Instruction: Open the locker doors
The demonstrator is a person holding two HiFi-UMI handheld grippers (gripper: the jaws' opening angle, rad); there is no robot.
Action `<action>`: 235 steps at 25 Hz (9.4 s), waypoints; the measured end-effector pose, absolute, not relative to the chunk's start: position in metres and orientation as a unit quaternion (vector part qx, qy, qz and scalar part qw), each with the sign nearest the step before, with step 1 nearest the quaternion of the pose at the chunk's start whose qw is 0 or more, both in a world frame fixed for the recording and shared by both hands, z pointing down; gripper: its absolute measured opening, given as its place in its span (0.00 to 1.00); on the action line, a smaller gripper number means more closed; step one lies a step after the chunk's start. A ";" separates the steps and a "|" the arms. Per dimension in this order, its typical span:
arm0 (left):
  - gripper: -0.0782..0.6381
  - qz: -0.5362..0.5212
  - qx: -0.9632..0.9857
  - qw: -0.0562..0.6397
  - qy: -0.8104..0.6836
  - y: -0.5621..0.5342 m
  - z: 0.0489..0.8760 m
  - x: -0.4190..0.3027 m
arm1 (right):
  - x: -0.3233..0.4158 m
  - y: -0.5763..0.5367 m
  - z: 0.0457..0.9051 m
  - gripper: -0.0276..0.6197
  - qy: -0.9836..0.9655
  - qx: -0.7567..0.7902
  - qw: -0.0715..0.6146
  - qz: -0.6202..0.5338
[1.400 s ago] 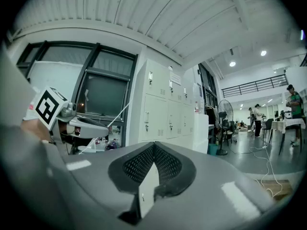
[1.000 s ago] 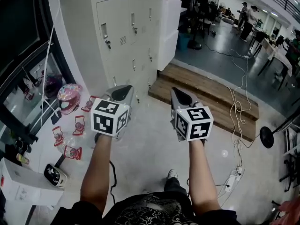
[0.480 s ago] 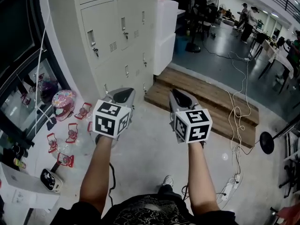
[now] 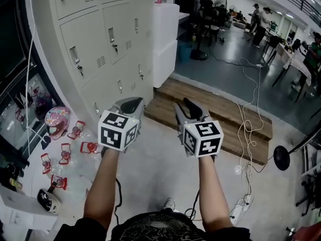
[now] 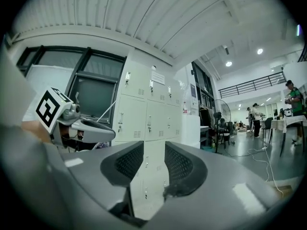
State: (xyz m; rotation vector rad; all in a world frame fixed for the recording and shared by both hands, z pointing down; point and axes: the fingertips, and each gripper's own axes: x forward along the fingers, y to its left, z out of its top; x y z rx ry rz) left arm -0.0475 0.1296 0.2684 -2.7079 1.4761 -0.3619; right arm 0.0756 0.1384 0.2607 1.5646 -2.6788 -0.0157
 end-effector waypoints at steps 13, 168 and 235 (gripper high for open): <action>0.11 -0.120 -0.874 0.023 0.469 0.079 0.265 0.031 | 0.158 0.087 0.260 0.39 -0.861 0.508 0.013 0.019; 0.11 -0.117 -0.551 -0.047 0.825 -0.236 0.264 -0.311 | -0.274 -0.336 0.210 0.45 -1.000 -0.014 0.000 -0.008; 0.11 -0.101 -0.780 -0.002 0.617 -0.466 0.256 -0.098 | -0.006 -0.513 0.208 0.18 -0.959 0.281 -0.025 0.012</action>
